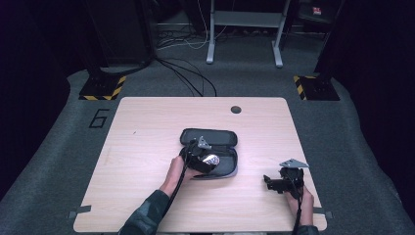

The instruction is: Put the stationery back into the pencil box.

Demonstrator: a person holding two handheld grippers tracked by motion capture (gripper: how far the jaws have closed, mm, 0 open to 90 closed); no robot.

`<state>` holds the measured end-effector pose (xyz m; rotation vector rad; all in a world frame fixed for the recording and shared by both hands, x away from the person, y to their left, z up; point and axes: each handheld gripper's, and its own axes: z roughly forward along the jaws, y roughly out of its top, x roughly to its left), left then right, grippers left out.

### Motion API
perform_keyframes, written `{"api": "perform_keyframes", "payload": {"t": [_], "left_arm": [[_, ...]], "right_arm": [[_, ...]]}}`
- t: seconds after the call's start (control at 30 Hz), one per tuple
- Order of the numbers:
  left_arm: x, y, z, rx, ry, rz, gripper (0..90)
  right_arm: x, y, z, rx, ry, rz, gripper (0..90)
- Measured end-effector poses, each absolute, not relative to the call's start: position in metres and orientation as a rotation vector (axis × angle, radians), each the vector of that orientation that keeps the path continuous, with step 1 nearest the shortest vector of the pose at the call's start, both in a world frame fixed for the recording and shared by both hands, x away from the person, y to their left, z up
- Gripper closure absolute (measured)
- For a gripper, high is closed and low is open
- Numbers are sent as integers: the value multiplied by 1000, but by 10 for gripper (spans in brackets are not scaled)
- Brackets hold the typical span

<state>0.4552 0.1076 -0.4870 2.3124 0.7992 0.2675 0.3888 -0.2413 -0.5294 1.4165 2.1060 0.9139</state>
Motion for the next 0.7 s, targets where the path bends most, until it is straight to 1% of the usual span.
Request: {"api": "perform_keyframes", "payload": {"t": [0.03,0.13,0.33,0.47,0.7], "left_arm": [[454,109,-485,2312,800,275,219],[450,115,-474,2288,799,303,152],[436,134,-452,2220,802,346,128],[424,152,-443,2205,806,405,106],[401,191,-442,2169,852,454,95]], "right_arm": [[389,-241,-529,1416,2106,914,30],[389,-241,-529,1416,2106,914,30],[389,-241,-529,1416,2106,913,30],[389,-241,-529,1416,2106,914,30],[389,-241,-529,1416,2106,913,30]]}}
